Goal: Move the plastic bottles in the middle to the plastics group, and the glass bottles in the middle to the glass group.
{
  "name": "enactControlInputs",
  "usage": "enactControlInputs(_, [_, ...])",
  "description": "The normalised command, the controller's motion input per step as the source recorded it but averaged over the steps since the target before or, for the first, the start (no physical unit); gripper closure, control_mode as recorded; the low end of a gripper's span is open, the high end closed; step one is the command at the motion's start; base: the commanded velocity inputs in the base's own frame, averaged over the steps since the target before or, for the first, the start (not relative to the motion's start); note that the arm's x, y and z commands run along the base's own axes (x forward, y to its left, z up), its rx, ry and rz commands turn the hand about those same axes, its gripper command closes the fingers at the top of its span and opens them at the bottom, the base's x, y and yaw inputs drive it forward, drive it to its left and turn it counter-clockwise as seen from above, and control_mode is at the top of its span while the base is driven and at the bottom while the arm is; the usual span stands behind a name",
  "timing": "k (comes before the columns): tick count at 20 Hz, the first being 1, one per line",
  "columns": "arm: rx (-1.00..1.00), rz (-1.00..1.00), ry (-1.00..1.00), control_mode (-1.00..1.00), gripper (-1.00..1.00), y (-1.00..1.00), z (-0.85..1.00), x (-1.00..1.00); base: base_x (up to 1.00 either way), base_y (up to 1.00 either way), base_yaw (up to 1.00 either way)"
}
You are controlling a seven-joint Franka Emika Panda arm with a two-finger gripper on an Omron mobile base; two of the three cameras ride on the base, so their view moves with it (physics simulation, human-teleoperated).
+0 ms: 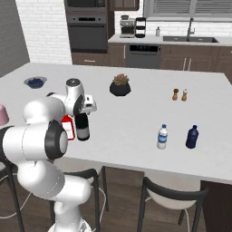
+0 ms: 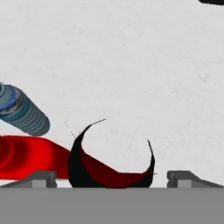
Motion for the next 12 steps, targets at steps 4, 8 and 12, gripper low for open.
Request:
enactControlInputs(4, [0.0, 0.05, 0.0, -1.0, -1.0, 0.0, -0.03, 0.0, 0.0, 0.0, 0.0])
enactControlInputs(8, [0.0, 0.01, 0.0, -1.0, -1.0, 0.0, 0.0, 0.0, 0.0, 0.0, 0.0])
enactControlInputs(12, [0.0, 0.0, 0.0, -1.0, 1.0, 0.0, 0.0, 0.0, 0.0, 0.0, 0.0])
